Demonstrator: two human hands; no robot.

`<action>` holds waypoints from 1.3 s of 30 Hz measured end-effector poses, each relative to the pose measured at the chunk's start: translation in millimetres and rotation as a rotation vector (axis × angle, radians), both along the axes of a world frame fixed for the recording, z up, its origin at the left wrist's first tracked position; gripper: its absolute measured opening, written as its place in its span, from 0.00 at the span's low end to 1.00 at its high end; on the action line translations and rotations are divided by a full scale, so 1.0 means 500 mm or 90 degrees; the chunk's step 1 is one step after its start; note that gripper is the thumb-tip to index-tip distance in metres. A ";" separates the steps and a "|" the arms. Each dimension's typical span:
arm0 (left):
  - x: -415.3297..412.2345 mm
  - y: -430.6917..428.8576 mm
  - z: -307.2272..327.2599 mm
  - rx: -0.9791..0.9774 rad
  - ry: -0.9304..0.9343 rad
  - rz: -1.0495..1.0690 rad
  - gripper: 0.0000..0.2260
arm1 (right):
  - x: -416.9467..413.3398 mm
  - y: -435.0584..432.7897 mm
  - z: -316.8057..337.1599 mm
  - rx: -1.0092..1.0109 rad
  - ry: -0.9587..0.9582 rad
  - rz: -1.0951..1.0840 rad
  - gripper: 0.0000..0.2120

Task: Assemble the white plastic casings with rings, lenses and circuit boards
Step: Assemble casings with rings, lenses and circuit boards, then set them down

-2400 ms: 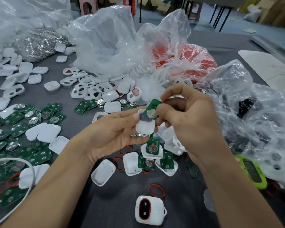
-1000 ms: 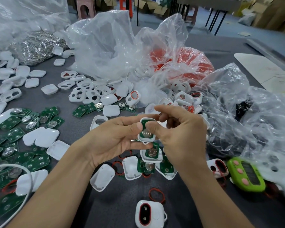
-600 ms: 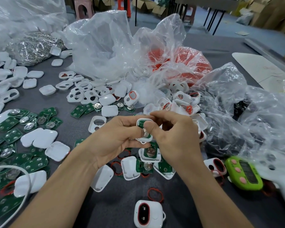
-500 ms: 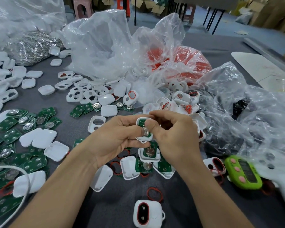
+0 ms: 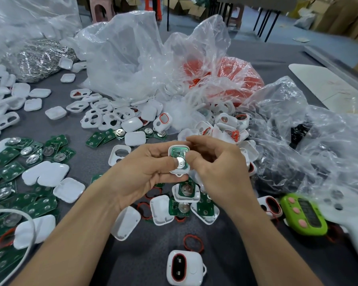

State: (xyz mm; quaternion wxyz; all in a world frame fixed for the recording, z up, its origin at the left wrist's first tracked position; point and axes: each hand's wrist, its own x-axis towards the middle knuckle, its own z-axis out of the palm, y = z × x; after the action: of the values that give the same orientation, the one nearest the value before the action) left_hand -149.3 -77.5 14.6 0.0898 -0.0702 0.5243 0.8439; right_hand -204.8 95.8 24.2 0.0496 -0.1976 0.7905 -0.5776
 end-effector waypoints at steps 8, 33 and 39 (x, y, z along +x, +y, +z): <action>0.003 0.006 0.004 -0.014 0.004 0.018 0.16 | 0.009 -0.011 -0.002 0.011 0.055 -0.041 0.09; 0.003 0.009 -0.003 -0.092 0.003 0.018 0.16 | 0.008 -0.015 0.000 -0.014 0.006 -0.055 0.06; 0.008 0.014 -0.002 -0.114 0.011 0.012 0.17 | 0.020 -0.027 -0.009 -0.031 0.016 -0.119 0.06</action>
State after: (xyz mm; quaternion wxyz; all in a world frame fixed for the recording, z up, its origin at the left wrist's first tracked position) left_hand -145.6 -70.4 13.7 0.0704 -0.0754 0.5976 0.7952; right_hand -194.5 82.1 19.6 -0.0191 -0.1312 0.7917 -0.5964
